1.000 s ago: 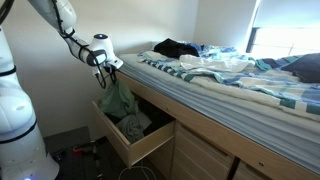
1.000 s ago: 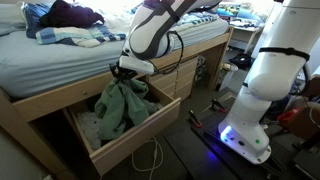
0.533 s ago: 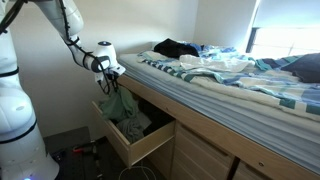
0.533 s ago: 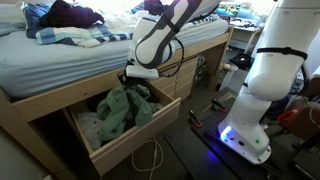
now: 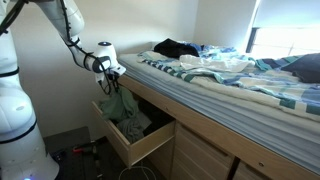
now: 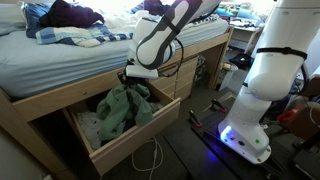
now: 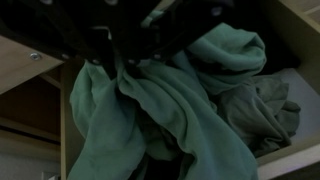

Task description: Remove the green clothing from the bed and place it inside the topmost drawer on the left

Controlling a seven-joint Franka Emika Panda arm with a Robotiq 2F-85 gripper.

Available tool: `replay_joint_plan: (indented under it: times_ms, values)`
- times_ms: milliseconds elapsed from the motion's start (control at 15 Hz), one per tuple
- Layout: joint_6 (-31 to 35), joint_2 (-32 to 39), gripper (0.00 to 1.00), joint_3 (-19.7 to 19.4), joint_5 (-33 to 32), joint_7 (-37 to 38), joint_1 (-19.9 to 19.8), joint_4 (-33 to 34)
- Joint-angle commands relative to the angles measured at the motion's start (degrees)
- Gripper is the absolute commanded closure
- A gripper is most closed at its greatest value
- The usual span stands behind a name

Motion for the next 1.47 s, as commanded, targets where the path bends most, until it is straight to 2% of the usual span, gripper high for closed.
replay_joint_plan:
  times_ms: [0,67,200,400,533,667,933,1000,1133,1400]
  values:
    - [4.72,2.12,0.97,-1.48,-1.49,5.36,0.42,0.91]
    - [6.65,2.65,0.97,-2.00,-2.03,6.64,0.69,1.10]
    - [10.55,4.66,0.97,-6.13,-7.40,11.68,2.47,1.43]
    - [13.45,9.00,0.97,-15.84,-14.62,18.69,8.12,3.43]
    - [12.92,12.96,0.97,-22.03,-16.69,21.80,12.72,5.82]
    - [12.03,17.23,0.97,-24.66,-15.78,23.66,15.38,8.19]
    - [10.37,24.81,0.97,-24.13,-13.34,25.66,16.38,12.42]
    - [10.12,26.59,0.97,-24.31,-9.76,23.41,17.12,13.42]
    - [9.41,29.56,0.97,-24.01,-6.71,23.19,17.22,15.25]
    - [7.72,34.40,0.97,-24.28,-2.96,23.15,17.89,19.07]
